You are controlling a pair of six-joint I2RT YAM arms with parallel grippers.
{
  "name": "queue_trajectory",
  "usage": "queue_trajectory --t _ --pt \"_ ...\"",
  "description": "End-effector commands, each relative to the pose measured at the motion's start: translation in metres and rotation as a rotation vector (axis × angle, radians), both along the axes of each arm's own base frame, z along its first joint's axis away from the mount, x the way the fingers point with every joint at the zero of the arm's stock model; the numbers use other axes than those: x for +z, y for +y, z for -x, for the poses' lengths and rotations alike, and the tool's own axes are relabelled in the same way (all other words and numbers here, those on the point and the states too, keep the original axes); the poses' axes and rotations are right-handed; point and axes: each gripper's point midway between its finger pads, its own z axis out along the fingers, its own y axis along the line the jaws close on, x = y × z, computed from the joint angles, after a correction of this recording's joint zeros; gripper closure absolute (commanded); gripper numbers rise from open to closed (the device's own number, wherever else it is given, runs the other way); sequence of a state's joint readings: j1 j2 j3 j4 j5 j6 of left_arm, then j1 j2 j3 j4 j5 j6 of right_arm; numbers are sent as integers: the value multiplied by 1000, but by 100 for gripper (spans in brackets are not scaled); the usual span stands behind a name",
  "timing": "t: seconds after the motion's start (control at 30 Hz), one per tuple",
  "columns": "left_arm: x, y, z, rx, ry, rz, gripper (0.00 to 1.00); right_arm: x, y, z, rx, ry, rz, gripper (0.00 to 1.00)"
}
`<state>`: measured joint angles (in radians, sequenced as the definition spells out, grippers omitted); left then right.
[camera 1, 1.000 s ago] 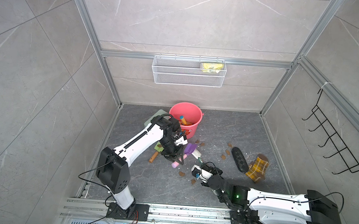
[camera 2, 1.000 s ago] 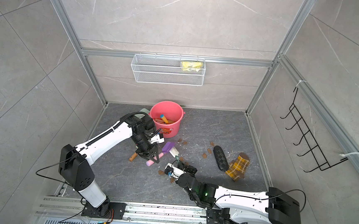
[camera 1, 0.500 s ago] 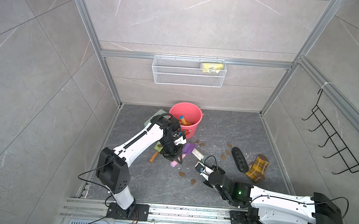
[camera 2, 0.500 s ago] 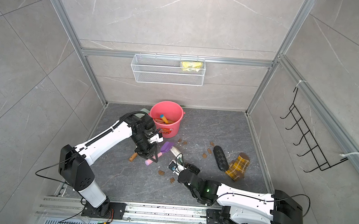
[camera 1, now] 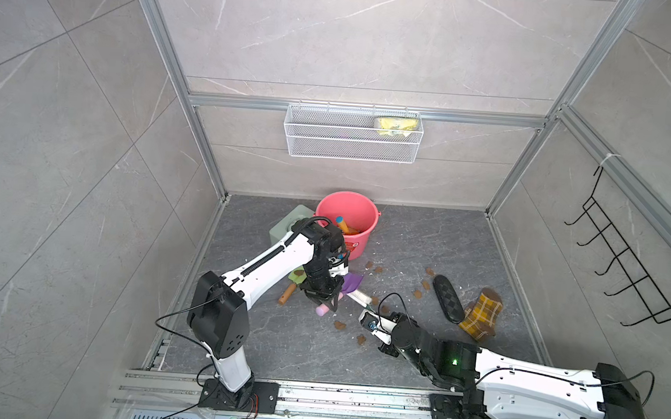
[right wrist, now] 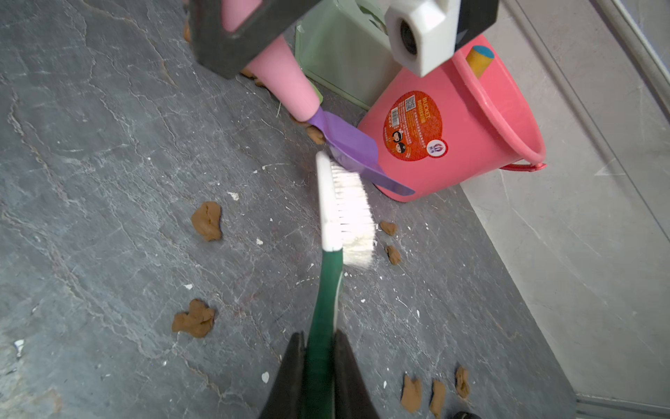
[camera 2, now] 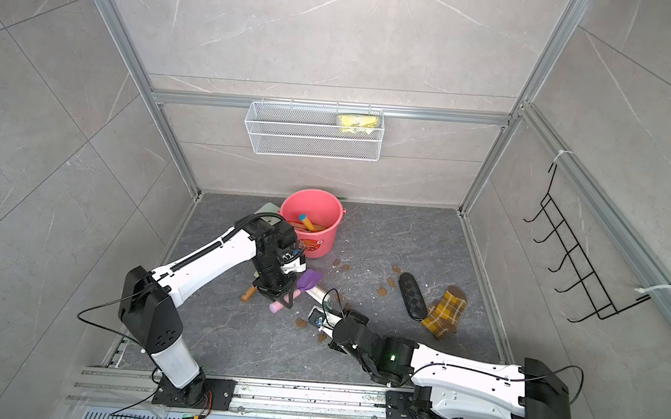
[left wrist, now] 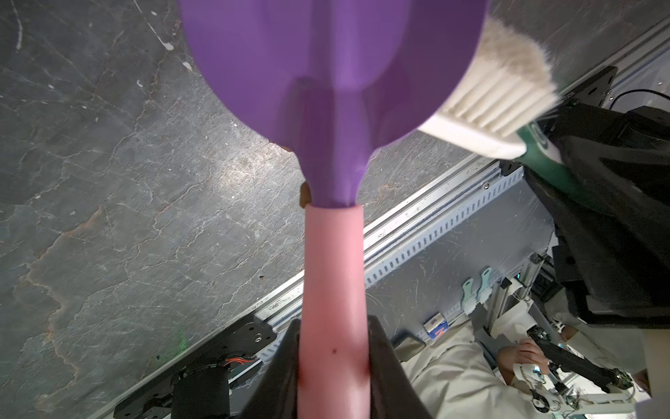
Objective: Brush the soil off the hand trowel and place it into the bucket
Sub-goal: Brush off the soil from the hand trowel.
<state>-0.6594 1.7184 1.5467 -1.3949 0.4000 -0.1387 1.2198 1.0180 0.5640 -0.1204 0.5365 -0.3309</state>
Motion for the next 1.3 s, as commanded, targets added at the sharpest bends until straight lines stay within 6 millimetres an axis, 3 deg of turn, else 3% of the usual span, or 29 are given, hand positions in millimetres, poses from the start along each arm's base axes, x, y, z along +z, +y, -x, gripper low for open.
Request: queue_trajectory --t 0.0,0.17,0.27,0.57,0.73,1.03,1.27 --pt "6 4 5 -24 2 -33 100 19 -5 -16 -77 -52 8 100" --pt "7 4 6 -40 -10 -34 100 16 -33 -38 -250 -13 12 100" --pt "9 4 4 -40 -29 -30 100 13 -42 -41 -293 33 -7 100" --pt "14 7 -10 -15 -96 -41 100 -8 -10 -1 -70 147 21 100" --pt "4 16 -13 -49 -120 -119 100 7 8 8 3 127 -4 100" --pt "-9 11 -4 -170 -144 -190 100 25 11 -3 -13 60 -42 100" --pt "-7 10 -4 -187 -155 -189 100 18 -20 -32 -194 98 -28 100"
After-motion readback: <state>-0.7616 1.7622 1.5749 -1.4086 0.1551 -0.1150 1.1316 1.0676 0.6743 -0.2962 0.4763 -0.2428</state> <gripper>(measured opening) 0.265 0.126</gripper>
